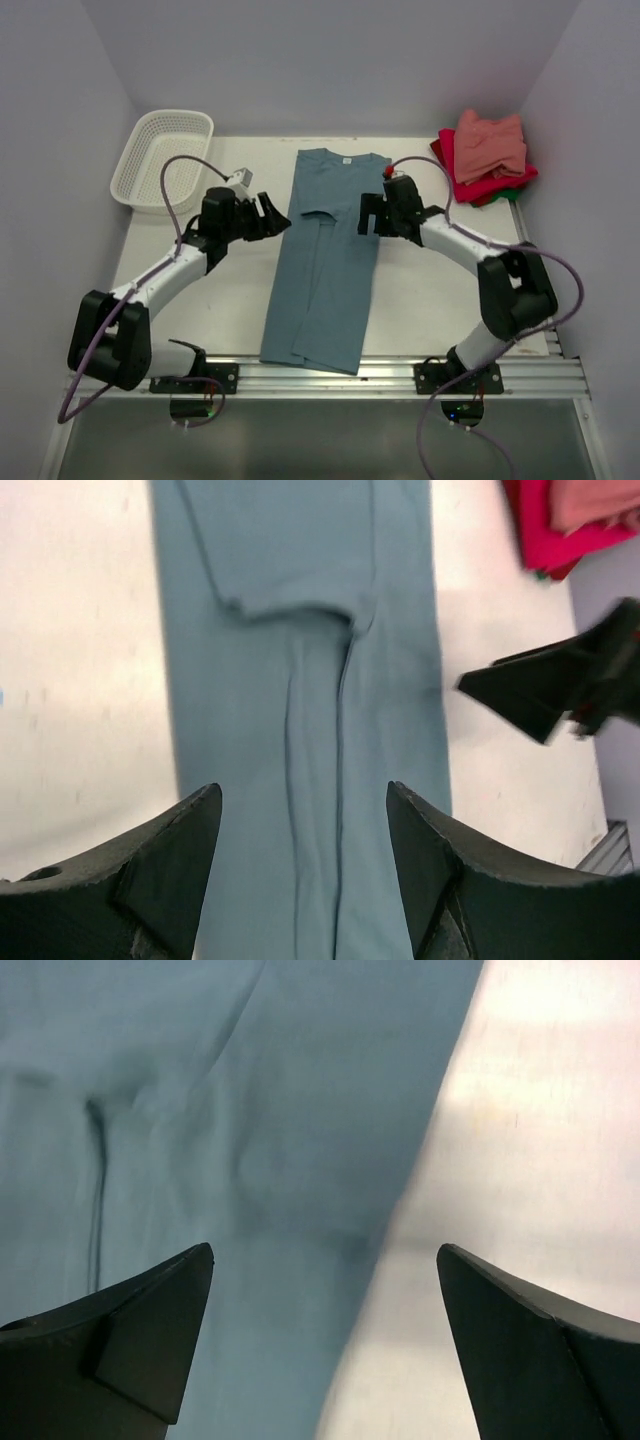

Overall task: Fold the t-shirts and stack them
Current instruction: Fold the tshirt

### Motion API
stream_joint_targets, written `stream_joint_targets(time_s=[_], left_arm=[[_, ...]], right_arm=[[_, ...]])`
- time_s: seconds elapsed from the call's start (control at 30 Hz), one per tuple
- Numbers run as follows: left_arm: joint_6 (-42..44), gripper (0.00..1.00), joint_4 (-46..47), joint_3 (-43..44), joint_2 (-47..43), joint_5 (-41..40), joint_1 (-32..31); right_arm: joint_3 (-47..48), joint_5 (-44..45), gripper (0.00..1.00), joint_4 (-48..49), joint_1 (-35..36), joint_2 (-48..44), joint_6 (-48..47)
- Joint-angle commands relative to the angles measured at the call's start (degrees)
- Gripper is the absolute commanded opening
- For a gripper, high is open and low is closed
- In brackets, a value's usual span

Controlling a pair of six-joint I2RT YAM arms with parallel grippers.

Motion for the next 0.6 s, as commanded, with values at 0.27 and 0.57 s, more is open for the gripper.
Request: stream_joint_targets(time_s=[0.27,0.57], left_arm=[[1.26,0.69,-17.28,-14.26,-19.32,-5.05,-7.69],[-1.3,0.68,-15.96,-18.22,-19.58,-6.63,-12.71]], right_arm=[[-26.61,-9.15,0.9,1.55,12.02,-30.72,13.75],[-26.38,-8.14,0.61,1.06,32.67,-29.32,25.81]])
